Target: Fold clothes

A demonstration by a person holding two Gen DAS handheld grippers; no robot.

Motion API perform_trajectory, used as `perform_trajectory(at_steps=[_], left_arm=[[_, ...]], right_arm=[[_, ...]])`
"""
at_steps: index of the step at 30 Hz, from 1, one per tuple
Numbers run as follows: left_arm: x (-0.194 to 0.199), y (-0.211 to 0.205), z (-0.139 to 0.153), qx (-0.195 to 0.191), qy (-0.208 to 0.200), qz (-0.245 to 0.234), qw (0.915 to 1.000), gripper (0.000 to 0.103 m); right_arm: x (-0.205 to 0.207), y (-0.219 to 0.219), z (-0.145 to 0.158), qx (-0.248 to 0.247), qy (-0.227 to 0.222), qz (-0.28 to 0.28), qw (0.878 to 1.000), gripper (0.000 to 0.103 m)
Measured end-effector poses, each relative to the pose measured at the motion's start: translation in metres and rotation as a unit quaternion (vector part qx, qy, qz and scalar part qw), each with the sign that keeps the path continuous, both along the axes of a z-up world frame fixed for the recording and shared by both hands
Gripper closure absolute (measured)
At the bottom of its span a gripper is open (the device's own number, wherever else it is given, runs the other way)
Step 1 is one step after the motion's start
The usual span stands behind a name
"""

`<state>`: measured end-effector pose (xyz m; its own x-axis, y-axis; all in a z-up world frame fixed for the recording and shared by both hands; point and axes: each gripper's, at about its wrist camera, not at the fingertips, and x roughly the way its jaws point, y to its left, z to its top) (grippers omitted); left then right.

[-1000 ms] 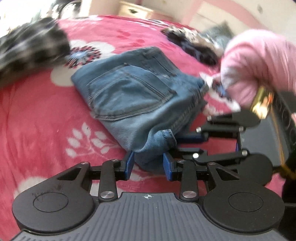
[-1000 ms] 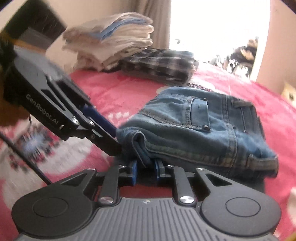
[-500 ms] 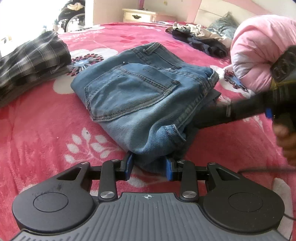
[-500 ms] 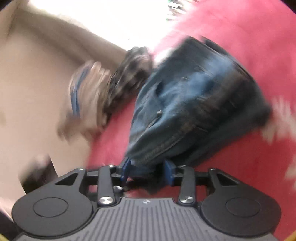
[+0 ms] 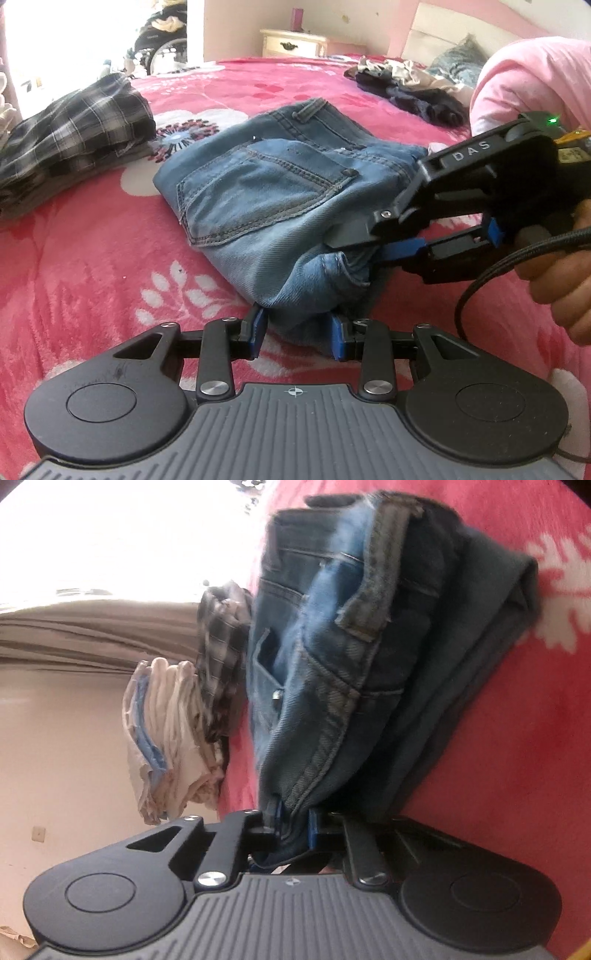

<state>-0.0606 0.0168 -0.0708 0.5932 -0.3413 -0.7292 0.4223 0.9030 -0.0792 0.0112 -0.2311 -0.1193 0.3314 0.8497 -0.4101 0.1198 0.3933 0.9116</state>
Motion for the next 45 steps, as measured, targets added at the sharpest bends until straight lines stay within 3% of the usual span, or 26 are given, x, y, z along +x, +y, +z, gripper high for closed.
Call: perform_trajectory(at_steps=[7,12,22,29,33,35,41,45], left_arm=[[-0.008,-0.023,-0.005,0.055,-0.059,0.023,0.9965,0.063],[-0.011,-0.036,-0.008,0.089,-0.082,0.027,0.9923,0.061],[-0.01,-0.012,0.007,0.014,-0.042,0.013,0.9989,0.062],[-0.014,-0.014,0.009,0.011,-0.044,0.0,0.999,0.061],[-0.013,-0.017,0.012,0.004,-0.039,0.003,0.9992,0.06],[-0.012,-0.019,0.011,0.003,-0.036,0.008,0.9993,0.06],[-0.002,-0.021,0.006,-0.008,-0.033,0.058,0.9977,0.059],[0.016,-0.008,0.0,-0.039,0.004,0.123,0.9916,0.05]], right_arm=[[0.002,-0.009,0.002,0.055,0.033,-0.016,0.998,0.091],[0.009,-0.01,-0.005,0.064,0.055,-0.023,0.996,0.091],[0.015,-0.023,0.004,0.021,0.047,-0.022,0.998,0.081],[0.013,-0.027,0.009,0.073,0.037,-0.028,0.996,0.084],[0.013,-0.014,0.0,0.06,0.054,-0.012,0.997,0.084],[0.012,-0.009,-0.002,0.059,0.057,-0.012,0.997,0.09],[0.01,-0.012,0.005,0.084,0.043,-0.005,0.996,0.098],[0.009,-0.011,0.004,0.068,0.043,0.009,0.997,0.098]])
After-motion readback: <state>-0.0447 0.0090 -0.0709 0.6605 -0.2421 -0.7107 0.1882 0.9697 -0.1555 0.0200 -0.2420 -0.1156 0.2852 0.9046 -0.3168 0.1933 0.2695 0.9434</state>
